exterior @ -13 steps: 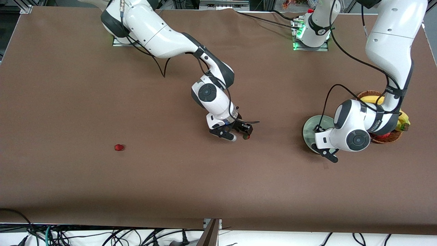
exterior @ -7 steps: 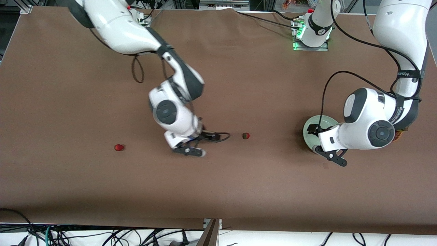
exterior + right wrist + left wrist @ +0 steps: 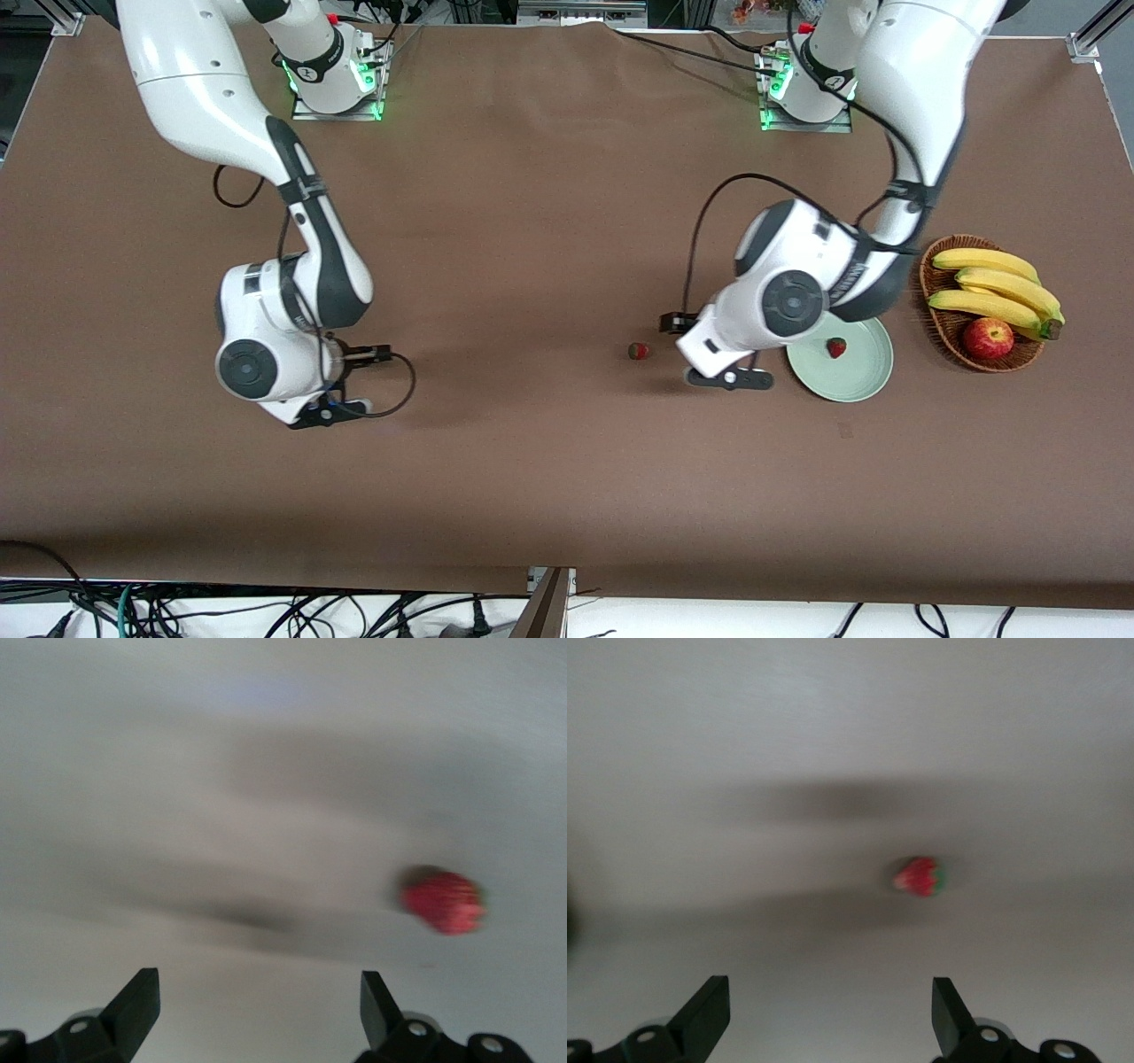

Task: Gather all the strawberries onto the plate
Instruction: 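Grasp the mid-table strawberry with the left gripper while the right gripper grasps the third, then drop the strawberry onto the plate with the left gripper while the right gripper carries another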

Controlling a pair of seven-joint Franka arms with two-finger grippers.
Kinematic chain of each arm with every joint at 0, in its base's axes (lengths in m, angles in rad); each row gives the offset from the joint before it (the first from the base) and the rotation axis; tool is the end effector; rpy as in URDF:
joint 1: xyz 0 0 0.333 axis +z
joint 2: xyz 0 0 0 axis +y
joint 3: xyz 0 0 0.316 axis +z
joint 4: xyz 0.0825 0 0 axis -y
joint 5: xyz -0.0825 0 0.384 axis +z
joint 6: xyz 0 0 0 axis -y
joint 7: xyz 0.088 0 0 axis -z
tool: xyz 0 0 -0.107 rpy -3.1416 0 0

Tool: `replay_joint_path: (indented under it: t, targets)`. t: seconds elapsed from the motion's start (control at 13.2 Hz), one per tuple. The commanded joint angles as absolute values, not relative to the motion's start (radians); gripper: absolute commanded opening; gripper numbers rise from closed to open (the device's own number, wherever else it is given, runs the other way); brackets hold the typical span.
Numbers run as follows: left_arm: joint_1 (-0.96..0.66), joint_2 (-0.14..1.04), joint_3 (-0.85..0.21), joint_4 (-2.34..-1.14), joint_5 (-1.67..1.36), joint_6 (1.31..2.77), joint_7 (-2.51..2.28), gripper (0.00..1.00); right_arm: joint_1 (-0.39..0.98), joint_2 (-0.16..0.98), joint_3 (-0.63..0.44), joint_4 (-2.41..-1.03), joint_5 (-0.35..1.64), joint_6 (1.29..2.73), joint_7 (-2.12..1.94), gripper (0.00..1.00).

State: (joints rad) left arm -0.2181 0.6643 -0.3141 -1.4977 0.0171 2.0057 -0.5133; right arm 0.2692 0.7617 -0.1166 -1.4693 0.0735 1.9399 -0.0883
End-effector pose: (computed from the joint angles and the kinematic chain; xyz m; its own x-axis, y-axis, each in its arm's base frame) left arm 0.6174 -0.3220 0.2836 0.9801 0.0143 -0.1981 0.0329 -0.9953 0.0907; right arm 0.6751 0.1210 0.2091 0.9351 0.2143 -0.2823 0.2226 -0.9749 -0.0028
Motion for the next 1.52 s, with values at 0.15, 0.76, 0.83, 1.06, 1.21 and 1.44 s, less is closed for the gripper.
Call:
replay_joint_path:
  t: [0.15, 0.76, 0.83, 1.06, 1.21, 1.44]
  targets:
    - [-0.287, 0.764, -0.296, -1.491, 0.196, 2.230, -0.597, 1.00, 0.264, 0.718, -0.179, -1.609, 0.081, 2.066, -0.225, 1.00]
    - [-0.307, 0.807, -0.296, -1.546, 0.207, 2.344, -0.606, 1.00, 0.239, 0.738, -0.179, -1.609, 0.084, 2.204, -0.310, 0.81]
    - [-0.307, 0.807, -0.296, -1.546, 0.207, 2.344, -0.606, 1.00, 0.241, 0.739, -0.181, -1.608, 0.084, 2.204, -0.311, 0.60]
    - [-0.305, 0.807, -0.296, -1.562, 0.207, 2.344, -0.606, 1.00, 0.242, 0.742, -0.179, -1.608, 0.084, 2.204, -0.313, 0.21]
    - [-0.305, 0.807, -0.293, -1.562, 0.209, 2.345, -0.606, 1.00, 0.244, 0.742, -0.179, -1.608, 0.083, 2.203, -0.313, 0.06]
    - [-0.305, 0.810, -0.293, -1.563, 0.210, 2.359, -0.601, 0.38, 0.248, 0.736, -0.170, -1.605, 0.084, 2.192, -0.301, 0.01]
